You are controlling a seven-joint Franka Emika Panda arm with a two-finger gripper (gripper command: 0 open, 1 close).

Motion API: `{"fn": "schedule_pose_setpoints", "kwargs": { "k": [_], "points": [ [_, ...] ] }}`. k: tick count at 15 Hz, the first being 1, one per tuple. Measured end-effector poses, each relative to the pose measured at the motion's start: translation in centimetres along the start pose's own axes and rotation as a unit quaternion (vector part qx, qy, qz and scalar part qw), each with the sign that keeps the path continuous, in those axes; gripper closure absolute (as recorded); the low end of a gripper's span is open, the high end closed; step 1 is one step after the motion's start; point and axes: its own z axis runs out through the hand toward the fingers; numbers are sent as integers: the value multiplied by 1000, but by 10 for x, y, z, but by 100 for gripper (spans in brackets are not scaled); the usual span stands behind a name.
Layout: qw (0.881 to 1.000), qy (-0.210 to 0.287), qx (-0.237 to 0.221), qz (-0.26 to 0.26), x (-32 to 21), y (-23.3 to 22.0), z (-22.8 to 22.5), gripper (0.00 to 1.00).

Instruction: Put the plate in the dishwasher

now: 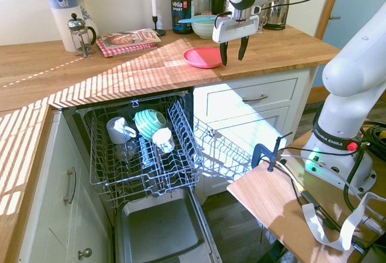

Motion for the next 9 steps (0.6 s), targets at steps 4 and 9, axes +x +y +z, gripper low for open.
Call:
{"fn": "schedule_pose_setpoints", "kwargs": {
  "k": [4, 9],
  "points": [
    [999, 2, 33, 26, 13, 3, -2, 0],
    [993, -1, 80, 88, 52, 17, 13, 0]
  ]
}}
